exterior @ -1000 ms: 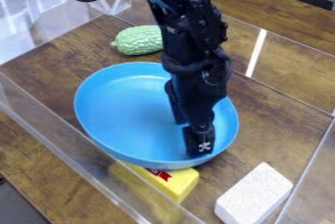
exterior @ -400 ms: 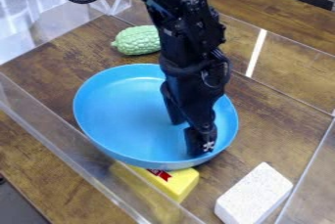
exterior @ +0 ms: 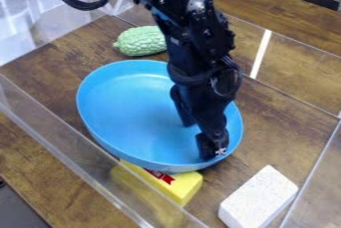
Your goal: Put the yellow block in the blue tray
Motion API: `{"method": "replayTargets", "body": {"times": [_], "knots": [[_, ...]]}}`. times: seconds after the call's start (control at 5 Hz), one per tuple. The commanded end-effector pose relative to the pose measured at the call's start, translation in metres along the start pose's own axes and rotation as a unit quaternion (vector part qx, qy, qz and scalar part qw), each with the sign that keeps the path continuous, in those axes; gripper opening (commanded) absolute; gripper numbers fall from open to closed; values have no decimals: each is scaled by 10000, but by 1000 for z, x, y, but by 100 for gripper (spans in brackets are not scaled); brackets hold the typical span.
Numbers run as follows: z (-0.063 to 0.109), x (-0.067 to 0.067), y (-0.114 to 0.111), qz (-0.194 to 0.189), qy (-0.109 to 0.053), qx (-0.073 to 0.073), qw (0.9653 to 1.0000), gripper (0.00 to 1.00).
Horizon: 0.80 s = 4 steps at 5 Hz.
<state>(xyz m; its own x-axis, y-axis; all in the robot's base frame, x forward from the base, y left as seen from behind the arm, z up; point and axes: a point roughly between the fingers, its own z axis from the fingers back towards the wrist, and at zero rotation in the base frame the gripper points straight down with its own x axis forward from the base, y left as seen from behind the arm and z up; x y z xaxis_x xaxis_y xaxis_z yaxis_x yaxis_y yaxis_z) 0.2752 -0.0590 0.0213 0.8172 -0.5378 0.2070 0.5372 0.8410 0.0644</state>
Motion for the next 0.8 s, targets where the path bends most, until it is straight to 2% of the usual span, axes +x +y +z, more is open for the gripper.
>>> {"method": "replayTargets", "body": {"times": [0.0, 0.2, 0.4, 0.6], "knots": [[-25, -54, -25, -154, 827, -349, 9958, 100], [-26, -56, -28, -25, 833, -352, 9959, 100], [-25, -58, -32, 108, 841, -359, 9958, 0], [-25, -55, -44, -27, 846, -416, 9955, 0]]}}
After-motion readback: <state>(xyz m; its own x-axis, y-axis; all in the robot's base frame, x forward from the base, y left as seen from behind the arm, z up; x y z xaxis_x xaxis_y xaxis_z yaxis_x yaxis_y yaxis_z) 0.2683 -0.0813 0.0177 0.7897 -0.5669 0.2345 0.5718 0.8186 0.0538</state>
